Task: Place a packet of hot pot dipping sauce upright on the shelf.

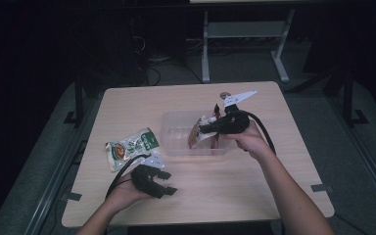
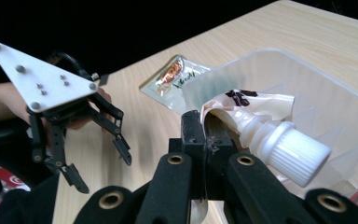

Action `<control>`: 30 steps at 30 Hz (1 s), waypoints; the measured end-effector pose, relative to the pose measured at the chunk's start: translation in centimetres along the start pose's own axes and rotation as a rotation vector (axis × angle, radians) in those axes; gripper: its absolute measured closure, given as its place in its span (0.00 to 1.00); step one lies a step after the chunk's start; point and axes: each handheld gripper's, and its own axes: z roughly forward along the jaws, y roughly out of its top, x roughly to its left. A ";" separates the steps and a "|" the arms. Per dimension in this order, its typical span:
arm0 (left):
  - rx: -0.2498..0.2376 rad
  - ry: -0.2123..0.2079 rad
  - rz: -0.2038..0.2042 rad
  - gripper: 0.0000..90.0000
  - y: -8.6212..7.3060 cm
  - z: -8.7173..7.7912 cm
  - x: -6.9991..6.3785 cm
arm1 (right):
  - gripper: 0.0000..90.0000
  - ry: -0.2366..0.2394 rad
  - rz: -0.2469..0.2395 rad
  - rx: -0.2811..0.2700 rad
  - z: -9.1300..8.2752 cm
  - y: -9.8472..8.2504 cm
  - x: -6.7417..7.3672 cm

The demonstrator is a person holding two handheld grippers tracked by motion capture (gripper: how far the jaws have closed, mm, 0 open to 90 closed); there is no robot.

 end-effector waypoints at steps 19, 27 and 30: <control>0.012 0.001 0.007 0.40 -0.1 0.0 0.1 | 1.00 -0.024 0.022 -0.001 2.1 -1.2 -0.2; 0.017 -0.002 0.005 0.40 -0.1 0.1 0.2 | 0.99 -0.055 0.013 0.009 2.5 -1.4 -0.1; 0.022 -0.002 0.004 0.40 -0.1 0.2 0.2 | 0.99 -0.068 0.005 0.015 2.6 -1.5 -0.1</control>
